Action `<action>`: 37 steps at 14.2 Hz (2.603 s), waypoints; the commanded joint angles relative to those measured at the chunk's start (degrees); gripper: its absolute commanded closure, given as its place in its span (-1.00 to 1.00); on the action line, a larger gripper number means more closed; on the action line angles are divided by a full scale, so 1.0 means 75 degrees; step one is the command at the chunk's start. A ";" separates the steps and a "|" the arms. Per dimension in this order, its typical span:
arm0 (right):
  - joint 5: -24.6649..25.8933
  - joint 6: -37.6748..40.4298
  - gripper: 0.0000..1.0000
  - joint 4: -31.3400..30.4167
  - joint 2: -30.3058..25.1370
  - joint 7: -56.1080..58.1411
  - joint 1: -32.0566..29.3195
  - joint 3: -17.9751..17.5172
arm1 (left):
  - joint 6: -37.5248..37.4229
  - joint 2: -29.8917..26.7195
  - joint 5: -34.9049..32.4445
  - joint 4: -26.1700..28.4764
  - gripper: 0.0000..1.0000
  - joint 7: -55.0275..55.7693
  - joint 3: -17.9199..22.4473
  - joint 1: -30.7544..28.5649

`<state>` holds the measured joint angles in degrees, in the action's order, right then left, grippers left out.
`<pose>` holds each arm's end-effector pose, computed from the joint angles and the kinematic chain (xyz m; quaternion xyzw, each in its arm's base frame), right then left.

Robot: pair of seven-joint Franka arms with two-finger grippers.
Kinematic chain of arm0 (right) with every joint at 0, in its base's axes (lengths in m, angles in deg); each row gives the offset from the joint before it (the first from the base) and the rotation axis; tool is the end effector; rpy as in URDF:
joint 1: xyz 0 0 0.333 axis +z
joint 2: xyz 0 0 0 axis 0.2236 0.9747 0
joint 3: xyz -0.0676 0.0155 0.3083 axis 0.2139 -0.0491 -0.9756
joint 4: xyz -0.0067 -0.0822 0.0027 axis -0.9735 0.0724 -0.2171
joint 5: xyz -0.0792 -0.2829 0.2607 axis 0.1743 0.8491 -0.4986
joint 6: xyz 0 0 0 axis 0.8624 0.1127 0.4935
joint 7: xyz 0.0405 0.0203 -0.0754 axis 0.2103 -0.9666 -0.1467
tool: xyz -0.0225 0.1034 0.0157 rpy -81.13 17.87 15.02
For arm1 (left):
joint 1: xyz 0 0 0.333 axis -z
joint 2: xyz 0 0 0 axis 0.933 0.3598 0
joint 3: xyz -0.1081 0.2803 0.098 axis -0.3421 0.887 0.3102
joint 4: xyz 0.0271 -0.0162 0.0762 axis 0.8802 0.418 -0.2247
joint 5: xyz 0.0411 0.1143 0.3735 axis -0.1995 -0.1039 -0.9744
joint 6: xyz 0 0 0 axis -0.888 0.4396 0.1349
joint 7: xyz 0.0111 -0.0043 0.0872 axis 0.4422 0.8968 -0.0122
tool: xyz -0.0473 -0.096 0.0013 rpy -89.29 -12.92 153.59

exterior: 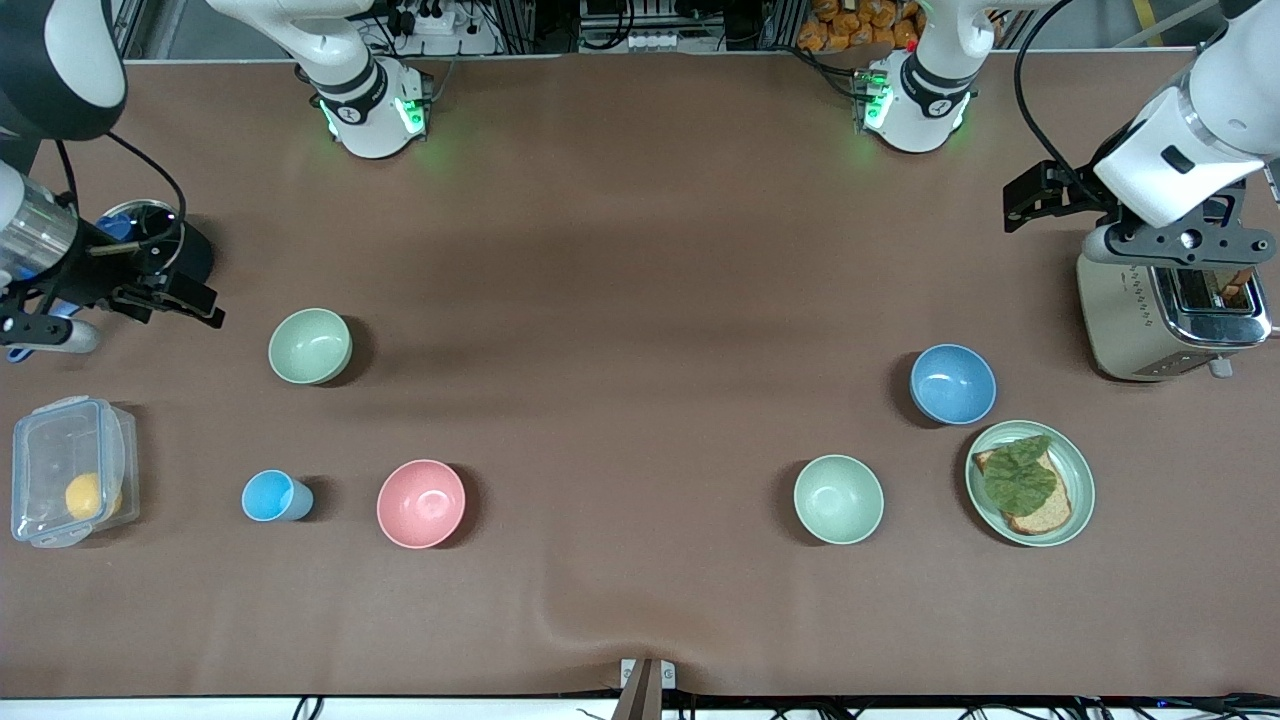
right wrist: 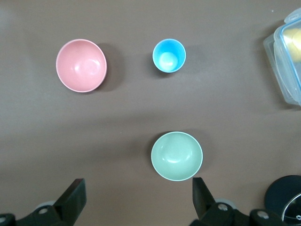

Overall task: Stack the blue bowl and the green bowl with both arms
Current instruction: 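Move both grippers down toward the green bowl and the blue bowl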

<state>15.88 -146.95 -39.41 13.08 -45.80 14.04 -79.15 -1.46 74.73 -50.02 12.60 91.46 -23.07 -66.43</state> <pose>0.5678 -0.0061 0.5514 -0.9979 0.0518 -0.0102 0.0370 0.5370 -0.1128 0.6339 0.9966 -0.0471 -0.0671 0.0026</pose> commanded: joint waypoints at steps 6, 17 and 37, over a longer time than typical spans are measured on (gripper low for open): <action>-0.0057 0.1141 -1.00 0.0697 -0.0031 -0.0055 0.0062 0.0057 | -0.0016 -0.0116 -0.0060 0.0037 -1.00 0.0077 -0.0048 -0.0049; -0.0033 -0.0331 -1.00 -0.1044 -0.0135 -0.0020 0.0015 0.0080 | -0.0051 0.0072 0.0104 0.0025 -1.00 0.0112 0.0174 -0.0306; 0.0424 -0.6416 -1.00 -0.5092 0.0917 0.2969 -0.1485 0.0057 | 0.4785 0.0681 -0.0400 0.5332 -1.00 0.0335 0.0116 -0.1654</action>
<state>19.21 -193.04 -76.85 18.86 -24.43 3.90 -77.95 29.37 81.98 -51.67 48.05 93.50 -21.67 -77.29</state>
